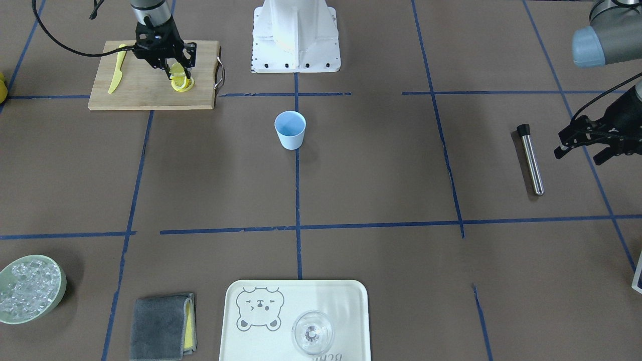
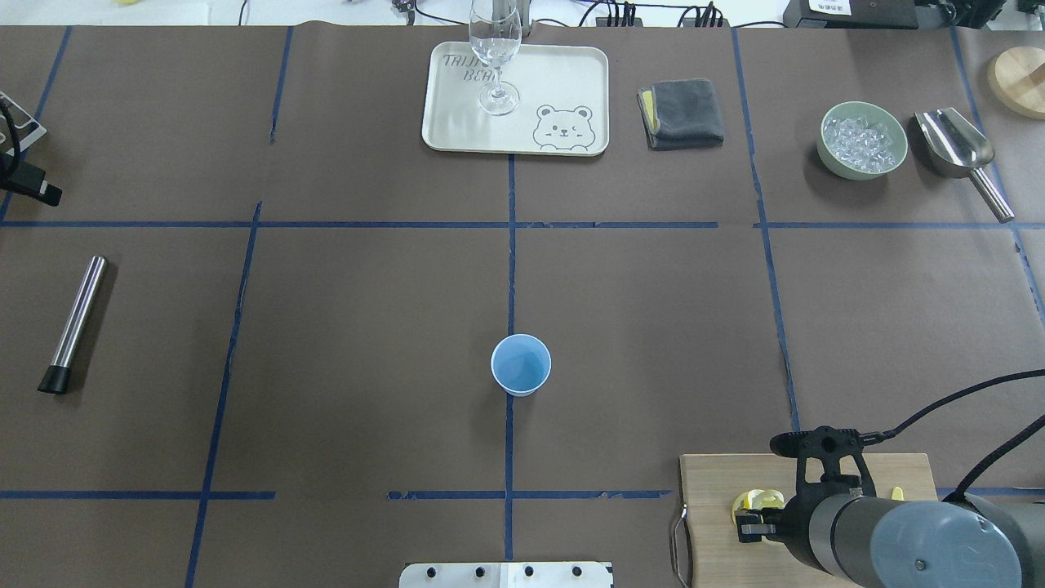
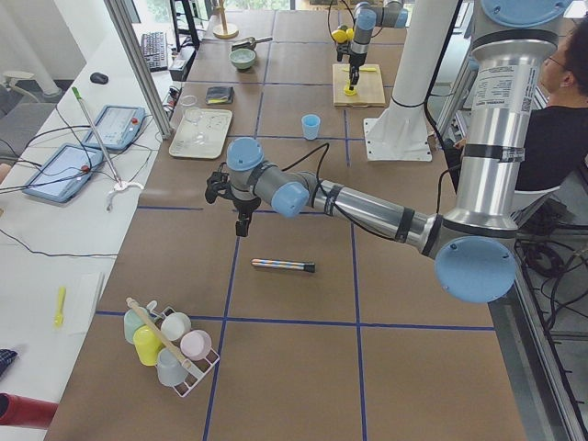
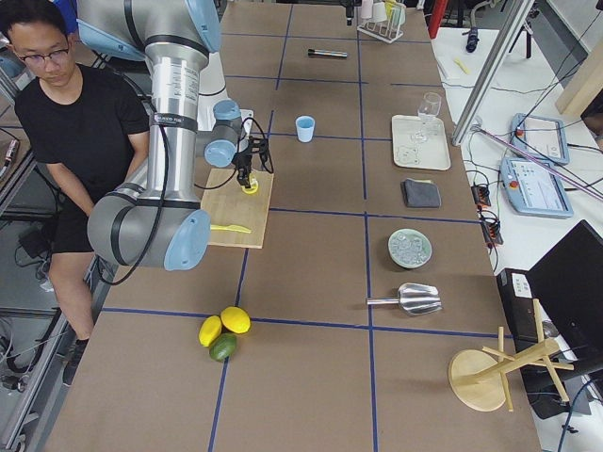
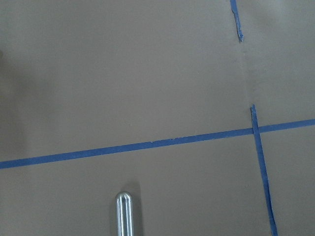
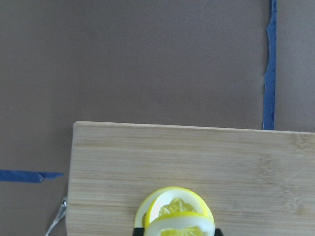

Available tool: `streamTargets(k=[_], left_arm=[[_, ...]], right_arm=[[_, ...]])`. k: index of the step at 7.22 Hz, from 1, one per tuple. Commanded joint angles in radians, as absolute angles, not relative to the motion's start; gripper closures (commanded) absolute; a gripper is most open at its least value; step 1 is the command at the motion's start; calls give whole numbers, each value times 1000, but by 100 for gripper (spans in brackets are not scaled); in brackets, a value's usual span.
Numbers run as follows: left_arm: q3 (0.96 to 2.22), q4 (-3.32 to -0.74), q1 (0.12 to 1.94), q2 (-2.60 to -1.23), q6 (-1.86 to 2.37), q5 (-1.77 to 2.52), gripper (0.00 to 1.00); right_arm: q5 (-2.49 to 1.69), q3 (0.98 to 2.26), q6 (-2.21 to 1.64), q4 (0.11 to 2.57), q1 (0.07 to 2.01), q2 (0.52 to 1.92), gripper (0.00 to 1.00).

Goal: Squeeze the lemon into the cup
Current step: 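Lower the right gripper and grasp the yellow lemon slice, then lift the lemon slice with the right gripper and carry it over the blue cup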

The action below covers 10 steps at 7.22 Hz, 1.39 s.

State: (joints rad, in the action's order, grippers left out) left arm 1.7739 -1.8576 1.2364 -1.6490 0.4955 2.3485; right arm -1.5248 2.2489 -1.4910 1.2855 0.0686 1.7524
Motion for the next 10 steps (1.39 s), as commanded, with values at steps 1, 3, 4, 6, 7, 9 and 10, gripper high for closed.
streamTargets(k=[1,3,4,6,7,9,10], left_arm=[[1770,-1858,1236,-1649,495,2349,0],[1767,-1858,1236,-1651,495,2347,0],[1767,-1858,1236,-1651,494,2347,0],[1764,-1858,1236,-1651,494,2347,0],[1763,-1859,1236,-1651,494,2347,0],[1761,-1859,1235,-1652,494,2347,0],[1755,-1859,1235,-1652,494,2347,0]], right_arm=[[-1525,2267,-1491,1285,83,1756,57],[-1526,2308,-1493,1285,84,1756,53],[-1541,2337,-1493,1285,95,1756,49],[-1659,2358,-1493,1285,213,1741,46],[-1698,2359,-1493,1287,256,1699,46],[-1761,2320,-1488,1426,334,1506,47],[-1769,2231,-1480,1566,383,1298,47]])
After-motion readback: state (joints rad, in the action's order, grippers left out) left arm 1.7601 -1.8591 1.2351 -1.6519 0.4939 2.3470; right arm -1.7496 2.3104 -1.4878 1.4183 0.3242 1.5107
